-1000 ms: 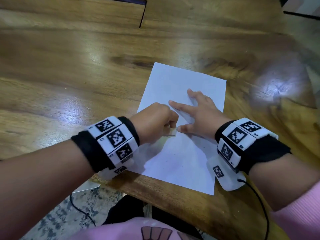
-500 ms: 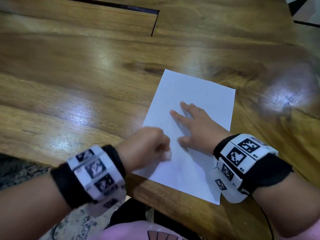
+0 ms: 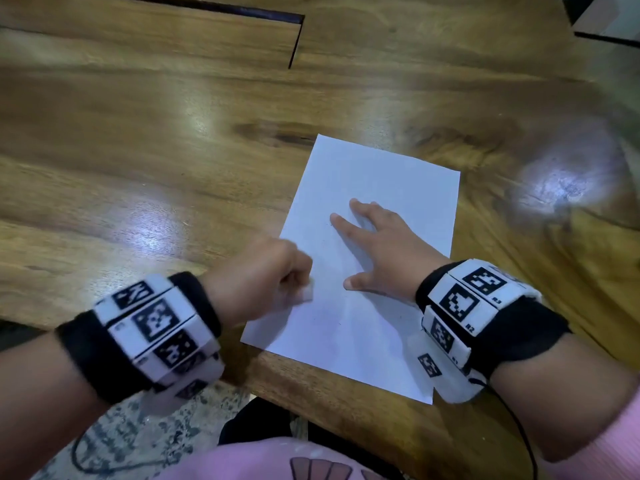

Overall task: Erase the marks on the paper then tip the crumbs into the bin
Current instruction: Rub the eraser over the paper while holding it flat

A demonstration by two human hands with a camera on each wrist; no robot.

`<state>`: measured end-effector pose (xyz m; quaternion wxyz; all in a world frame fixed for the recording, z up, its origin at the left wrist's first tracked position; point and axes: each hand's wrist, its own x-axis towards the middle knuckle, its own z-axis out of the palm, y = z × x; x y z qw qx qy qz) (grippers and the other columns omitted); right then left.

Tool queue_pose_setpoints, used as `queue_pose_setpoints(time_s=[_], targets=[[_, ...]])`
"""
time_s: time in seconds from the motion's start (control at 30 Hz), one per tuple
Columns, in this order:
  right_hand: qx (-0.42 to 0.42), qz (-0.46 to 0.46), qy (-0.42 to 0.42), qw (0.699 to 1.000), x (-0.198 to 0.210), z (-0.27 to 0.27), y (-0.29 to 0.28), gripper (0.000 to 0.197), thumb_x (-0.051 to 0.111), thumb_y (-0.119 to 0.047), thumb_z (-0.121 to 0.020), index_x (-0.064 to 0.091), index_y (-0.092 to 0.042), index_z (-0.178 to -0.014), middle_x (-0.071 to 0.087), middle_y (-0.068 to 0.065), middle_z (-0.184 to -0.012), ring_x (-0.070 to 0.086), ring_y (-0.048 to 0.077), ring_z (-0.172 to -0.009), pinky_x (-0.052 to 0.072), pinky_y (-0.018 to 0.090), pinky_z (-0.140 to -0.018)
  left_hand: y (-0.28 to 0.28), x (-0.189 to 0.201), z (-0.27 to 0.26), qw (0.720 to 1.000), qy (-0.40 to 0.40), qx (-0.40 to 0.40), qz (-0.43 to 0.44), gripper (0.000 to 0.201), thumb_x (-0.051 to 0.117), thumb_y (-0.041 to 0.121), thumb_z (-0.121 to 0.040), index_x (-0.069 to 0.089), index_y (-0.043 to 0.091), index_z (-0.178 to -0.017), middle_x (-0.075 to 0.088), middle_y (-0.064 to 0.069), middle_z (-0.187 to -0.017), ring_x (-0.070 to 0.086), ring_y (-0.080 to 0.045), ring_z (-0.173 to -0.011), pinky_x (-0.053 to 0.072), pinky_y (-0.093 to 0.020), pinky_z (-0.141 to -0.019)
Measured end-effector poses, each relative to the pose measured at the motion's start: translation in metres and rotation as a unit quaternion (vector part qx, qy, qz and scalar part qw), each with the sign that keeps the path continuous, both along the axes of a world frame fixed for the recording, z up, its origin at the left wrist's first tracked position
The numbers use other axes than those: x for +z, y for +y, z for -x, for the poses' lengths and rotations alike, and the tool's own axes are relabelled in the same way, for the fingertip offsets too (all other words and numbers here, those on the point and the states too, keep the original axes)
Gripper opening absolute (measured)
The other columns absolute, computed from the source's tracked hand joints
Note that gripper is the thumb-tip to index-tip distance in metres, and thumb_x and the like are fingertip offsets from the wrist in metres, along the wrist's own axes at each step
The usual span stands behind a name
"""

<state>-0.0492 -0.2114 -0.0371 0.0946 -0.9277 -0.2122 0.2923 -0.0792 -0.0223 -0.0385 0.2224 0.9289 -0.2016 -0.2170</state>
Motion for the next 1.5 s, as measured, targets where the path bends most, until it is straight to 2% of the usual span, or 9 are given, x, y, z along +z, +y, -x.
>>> queue_pose_setpoints(time_s=[0.23,0.4,0.5,0.8,0.97,1.03,1.27,1.37,1.5], targets=[[0.003,0.01,-0.003,1.0,0.002,0.001,0.001,0.091,0.061,-0.045,-0.085,-0.002,-0.034,-0.149,-0.014,-0.003,-0.158,-0.012,0.02,-0.145,0.001,0.031,-0.116,-0.02,0.002,-0.058,0.992,-0.06,0.111,0.017,0.007,0.066,0.009,-0.076,0.064,0.009,-0.083,0.06,-0.004,-0.073,0.051,-0.018,-0.071,0.033,-0.022,-0.062],[0.005,0.009,0.001,1.0,0.003,0.0,0.001,0.09,0.06,-0.044,-0.085,-0.003,-0.035,-0.149,-0.015,-0.003,-0.158,-0.012,0.02,-0.145,0.001,0.032,-0.117,-0.006,0.001,-0.013,0.996,-0.055,0.064,0.021,0.017,0.07,0.02,-0.074,0.057,0.015,-0.063,0.053,-0.001,-0.064,0.047,-0.019,-0.064,0.028,-0.015,-0.05],[0.005,0.007,0.004,1.0,0.003,0.0,0.0,0.09,0.06,-0.043,-0.086,-0.003,-0.035,-0.149,-0.015,-0.003,-0.158,-0.013,0.02,-0.145,0.001,0.032,-0.117,0.002,0.004,0.02,0.999,0.001,0.029,0.024,0.021,0.071,0.026,-0.074,0.057,0.016,-0.061,0.052,0.002,-0.064,0.048,-0.015,-0.062,0.029,-0.014,-0.054],[0.014,0.023,-0.003,1.0,0.004,0.003,0.001,0.095,0.062,-0.048,-0.083,-0.005,-0.033,-0.149,-0.017,-0.001,-0.157,-0.014,0.022,-0.145,0.0,0.033,-0.117,-0.017,0.001,-0.057,0.989,-0.06,0.137,0.019,0.008,0.069,0.01,-0.074,0.064,0.01,-0.08,0.049,0.01,-0.057,0.047,-0.014,-0.063,0.031,-0.01,-0.052],[0.012,0.019,0.0,1.0,0.002,0.002,0.0,0.097,0.062,-0.049,-0.082,-0.006,-0.034,-0.149,-0.018,-0.003,-0.157,-0.015,0.02,-0.145,0.0,0.033,-0.117,0.0,0.002,-0.003,0.996,-0.023,0.087,0.017,0.027,0.072,0.023,-0.073,0.05,0.021,-0.056,0.05,0.006,-0.054,0.042,-0.005,-0.051,0.033,-0.009,-0.05],[0.013,0.021,0.001,1.0,0.002,0.002,0.001,0.097,0.062,-0.049,-0.082,-0.007,-0.034,-0.149,-0.018,-0.003,-0.157,-0.015,0.021,-0.145,0.0,0.033,-0.117,0.006,0.003,0.015,0.998,0.015,0.063,0.013,0.022,0.072,0.024,-0.072,0.056,0.017,-0.059,0.057,0.005,-0.06,0.045,0.001,-0.054,0.035,-0.011,-0.051],[0.014,0.026,-0.007,1.0,0.001,0.002,0.001,0.098,0.062,-0.05,-0.081,-0.006,-0.034,-0.149,-0.017,-0.002,-0.157,-0.013,0.021,-0.145,0.0,0.032,-0.117,-0.012,0.001,-0.041,0.987,-0.053,0.143,0.051,0.012,0.07,0.019,-0.074,0.063,0.009,-0.075,0.053,0.003,-0.058,0.046,-0.012,-0.055,0.031,-0.007,-0.046],[0.013,0.025,-0.008,1.0,0.001,0.002,0.001,0.098,0.063,-0.051,-0.081,-0.006,-0.034,-0.149,-0.017,-0.002,-0.157,-0.013,0.021,-0.145,0.0,0.031,-0.116,-0.009,-0.001,-0.024,0.991,-0.055,0.11,0.047,0.016,0.07,0.019,-0.074,0.058,0.013,-0.066,0.047,0.007,-0.054,0.042,-0.007,-0.052,0.032,-0.006,-0.048],[0.016,0.022,-0.008,1.0,-0.001,0.002,0.001,0.097,0.062,-0.05,-0.082,-0.006,-0.033,-0.149,-0.017,-0.002,-0.157,-0.014,0.021,-0.145,-0.001,0.031,-0.116,0.009,0.0,0.026,0.998,0.035,0.032,0.034,0.026,0.072,0.026,-0.073,0.051,0.024,-0.058,0.05,0.01,-0.061,0.048,-0.001,-0.059,0.033,-0.01,-0.053]])
